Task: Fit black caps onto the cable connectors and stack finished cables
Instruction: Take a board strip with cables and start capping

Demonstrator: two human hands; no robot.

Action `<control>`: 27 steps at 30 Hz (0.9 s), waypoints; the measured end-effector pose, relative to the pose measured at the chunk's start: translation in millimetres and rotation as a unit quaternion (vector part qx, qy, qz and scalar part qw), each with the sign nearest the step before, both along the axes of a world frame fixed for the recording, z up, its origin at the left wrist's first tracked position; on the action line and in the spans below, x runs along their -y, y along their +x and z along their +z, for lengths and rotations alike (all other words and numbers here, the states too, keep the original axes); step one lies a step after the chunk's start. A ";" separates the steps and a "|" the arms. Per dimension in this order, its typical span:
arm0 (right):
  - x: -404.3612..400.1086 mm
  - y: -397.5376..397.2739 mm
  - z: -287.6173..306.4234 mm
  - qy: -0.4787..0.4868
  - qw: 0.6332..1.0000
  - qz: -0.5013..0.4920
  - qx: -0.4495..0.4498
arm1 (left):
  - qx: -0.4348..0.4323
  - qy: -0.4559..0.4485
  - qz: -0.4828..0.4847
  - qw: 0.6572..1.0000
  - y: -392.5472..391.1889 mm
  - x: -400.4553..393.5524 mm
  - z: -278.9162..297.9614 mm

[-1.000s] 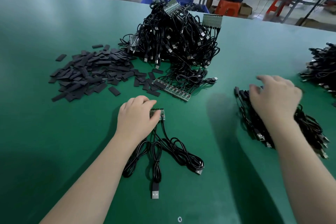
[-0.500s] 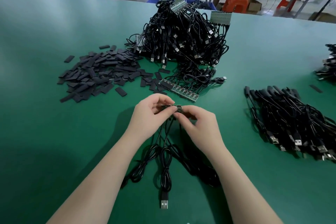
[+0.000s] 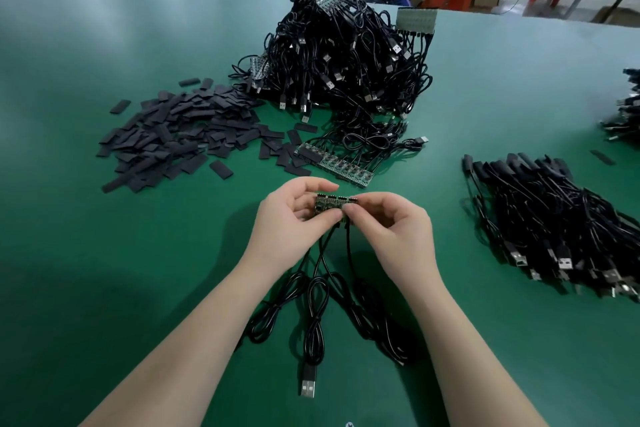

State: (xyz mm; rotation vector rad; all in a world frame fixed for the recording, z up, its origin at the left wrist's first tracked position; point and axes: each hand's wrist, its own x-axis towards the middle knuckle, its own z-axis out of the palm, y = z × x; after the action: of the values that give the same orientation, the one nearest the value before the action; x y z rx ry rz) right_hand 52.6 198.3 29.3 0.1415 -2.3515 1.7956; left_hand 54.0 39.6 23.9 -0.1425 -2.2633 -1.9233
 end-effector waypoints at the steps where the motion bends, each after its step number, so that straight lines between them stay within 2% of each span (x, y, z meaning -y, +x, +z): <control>1: 0.7 0.5 -1.2 0.001 1.000 -0.005 0.000 | 0.003 -0.003 0.010 1.000 0.5 -1.0 0.4; 15: 10.0 5.3 -6.8 0.002 0.998 -0.063 -0.015 | -0.003 -0.056 0.085 0.995 6.7 -13.8 -1.6; 19: 12.5 6.9 -7.8 0.037 0.994 -0.087 -0.054 | -0.044 -0.110 0.129 0.984 7.4 -15.6 -2.4; 23: 6.5 5.7 -3.4 -0.039 0.990 -0.130 -0.025 | 0.011 -0.105 0.115 0.988 2.8 -4.4 -6.5; 27: -6.3 7.0 20.9 -0.138 0.961 -0.219 -0.098 | 0.047 -0.159 0.097 0.981 -3.0 7.1 -11.1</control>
State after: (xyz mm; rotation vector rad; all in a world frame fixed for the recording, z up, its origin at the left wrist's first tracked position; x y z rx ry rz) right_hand 59.7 204.5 50.2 -0.2138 -1.7967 1.7635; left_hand 51.0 32.6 12.8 0.1278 -2.5261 -1.4948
